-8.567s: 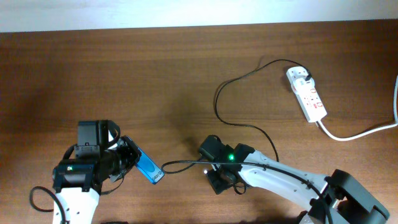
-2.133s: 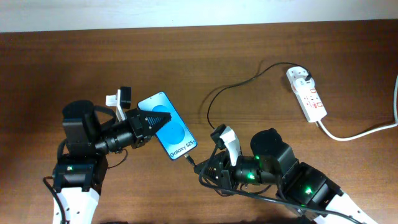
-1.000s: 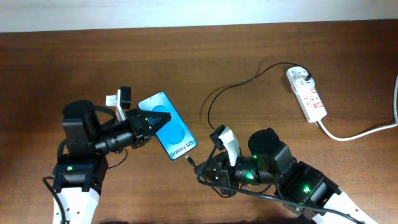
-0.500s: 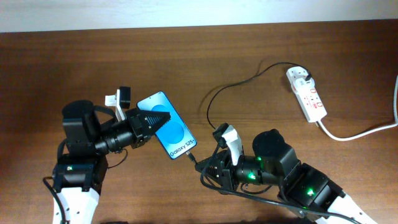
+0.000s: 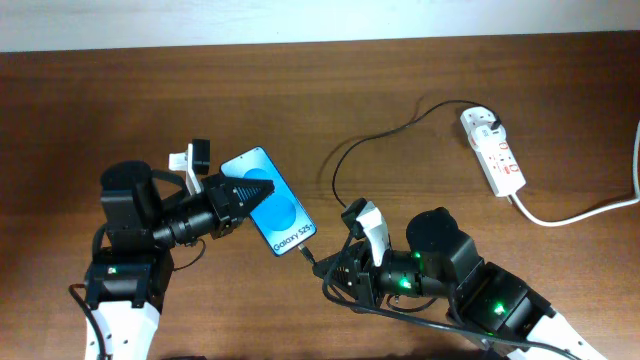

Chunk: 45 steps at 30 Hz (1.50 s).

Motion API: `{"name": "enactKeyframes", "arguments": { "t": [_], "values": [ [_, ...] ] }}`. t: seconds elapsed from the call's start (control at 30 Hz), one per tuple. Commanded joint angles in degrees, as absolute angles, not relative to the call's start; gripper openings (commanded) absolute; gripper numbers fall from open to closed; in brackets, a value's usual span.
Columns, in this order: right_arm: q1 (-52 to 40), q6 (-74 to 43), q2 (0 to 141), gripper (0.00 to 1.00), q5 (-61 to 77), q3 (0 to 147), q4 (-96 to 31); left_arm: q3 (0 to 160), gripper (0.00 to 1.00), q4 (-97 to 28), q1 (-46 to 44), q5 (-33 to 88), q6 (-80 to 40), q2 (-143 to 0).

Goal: Plug charger to phone and switch on socket

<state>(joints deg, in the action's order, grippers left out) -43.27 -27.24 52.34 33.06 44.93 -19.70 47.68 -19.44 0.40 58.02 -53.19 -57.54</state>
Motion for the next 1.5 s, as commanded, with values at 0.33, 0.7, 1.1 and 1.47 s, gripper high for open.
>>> {"name": "enactKeyframes", "arguments": {
  "t": [0.33,0.7,1.1,1.47],
  "values": [
    [-43.09,-27.53,52.99,0.04,34.89,45.56,-19.00,48.47,0.00,-18.92,0.54,58.43,-53.49,-57.28],
    [-43.09,-27.53,54.37,0.04,35.64,45.56,-19.22,48.47,0.00,-18.92,0.56,58.43,-53.49,-57.28],
    [-43.09,-27.51,52.58,0.04,35.09,45.56,-19.22,48.47,0.00,-18.92,0.54,58.46,-53.49,-57.28],
    [-43.09,-27.53,53.30,0.04,33.80,45.56,-19.18,48.47,0.00,-18.92,0.54,58.67,-53.49,-57.28]
  ]
}}
